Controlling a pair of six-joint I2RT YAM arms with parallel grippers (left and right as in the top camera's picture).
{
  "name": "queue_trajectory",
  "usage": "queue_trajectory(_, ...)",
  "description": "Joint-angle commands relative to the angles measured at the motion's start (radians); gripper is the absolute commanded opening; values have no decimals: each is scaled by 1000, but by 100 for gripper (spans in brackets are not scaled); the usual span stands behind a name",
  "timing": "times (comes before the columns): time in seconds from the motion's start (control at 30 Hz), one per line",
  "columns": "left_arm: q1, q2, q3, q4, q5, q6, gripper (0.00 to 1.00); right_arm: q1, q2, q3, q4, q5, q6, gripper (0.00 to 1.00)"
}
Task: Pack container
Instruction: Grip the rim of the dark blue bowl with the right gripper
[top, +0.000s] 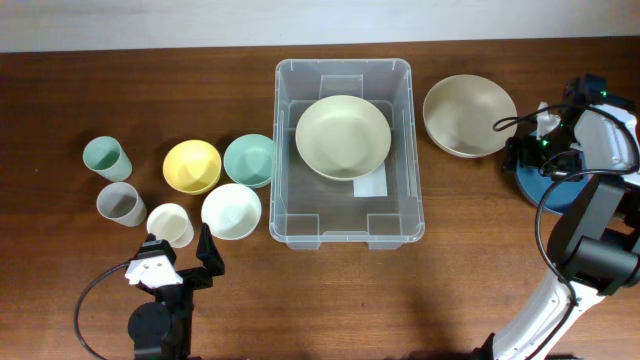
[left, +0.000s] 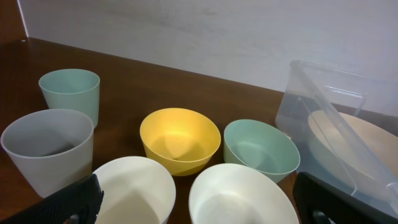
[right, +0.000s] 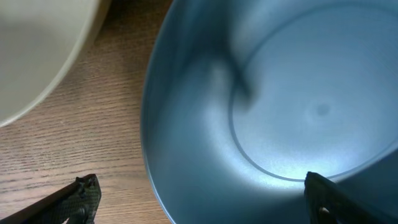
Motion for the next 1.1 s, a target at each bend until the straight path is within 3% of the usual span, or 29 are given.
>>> queue_trajectory(0.0, -2, -7, -7, 2, -3, 16, 100, 7, 10, -31, 14, -16, -8, 97)
queue_trajectory(0.3, -2, -7, -7, 2, -3, 16, 100, 7, 10, -197, 186, -16, -8, 83)
queue_trajectory(0.47, -2, -7, -7, 2, -3, 16, 100, 7, 10, -243, 245, -16, -2, 65)
queue_trajectory(0.63, -2, -7, -7, 2, -3, 16, 100, 7, 10, -241, 247, -16, 0, 19)
queue_trajectory(0.77, -2, -7, -7, 2, -3, 16, 100, 7, 10, -222, 235, -17, 8, 4)
queue_trajectory(1.07, -2, -7, -7, 2, -3, 16, 100, 7, 8, -57, 66, -16, 19, 4)
